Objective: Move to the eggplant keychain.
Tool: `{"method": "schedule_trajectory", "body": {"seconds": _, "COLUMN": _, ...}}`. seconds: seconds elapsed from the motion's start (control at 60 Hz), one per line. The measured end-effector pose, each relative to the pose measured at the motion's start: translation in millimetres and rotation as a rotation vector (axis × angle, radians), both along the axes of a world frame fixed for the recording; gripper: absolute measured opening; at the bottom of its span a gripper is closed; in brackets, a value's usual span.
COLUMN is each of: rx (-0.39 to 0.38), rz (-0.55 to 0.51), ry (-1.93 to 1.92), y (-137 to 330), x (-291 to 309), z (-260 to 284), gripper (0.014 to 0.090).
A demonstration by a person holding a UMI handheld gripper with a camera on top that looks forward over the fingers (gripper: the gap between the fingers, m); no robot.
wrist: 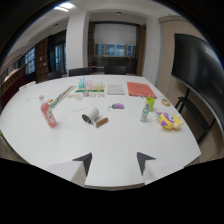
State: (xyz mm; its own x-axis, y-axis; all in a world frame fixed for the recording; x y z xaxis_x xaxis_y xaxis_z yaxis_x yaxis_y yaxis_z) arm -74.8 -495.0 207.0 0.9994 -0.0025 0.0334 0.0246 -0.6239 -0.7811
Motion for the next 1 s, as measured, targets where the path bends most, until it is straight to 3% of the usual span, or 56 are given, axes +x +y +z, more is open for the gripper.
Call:
{"method": "schedule_trajectory", "body": {"seconds": 0.317, "rx": -0.007, "rz": -0.013, "ry": -0.031, "y": 9.5, "x": -0.4, "z": -6.1, "gripper": 0.0853}}
{"method": "schedule_trajectory", "body": {"seconds": 0.5, "rx": 0.003, "rz": -0.032, "ry": -0.041, "y": 38.7, "x": 14.2, "z": -10.8, "gripper": 0.0854}}
{"method": "schedule_trajectory", "body": {"seconds": 0.733, "rx": 0.023, "rz": -0.025, "ry": -0.045, "y": 141.0, "x": 32.4, "z": -21.4, "gripper": 0.0856}}
{"method": "schedule_trajectory", "body": {"seconds": 1.0, "rx": 0.038, "rz": -0.006, "ry": -0.06, "y": 311.4, "x": 56.9, "z": -74.7, "gripper": 0.0853}}
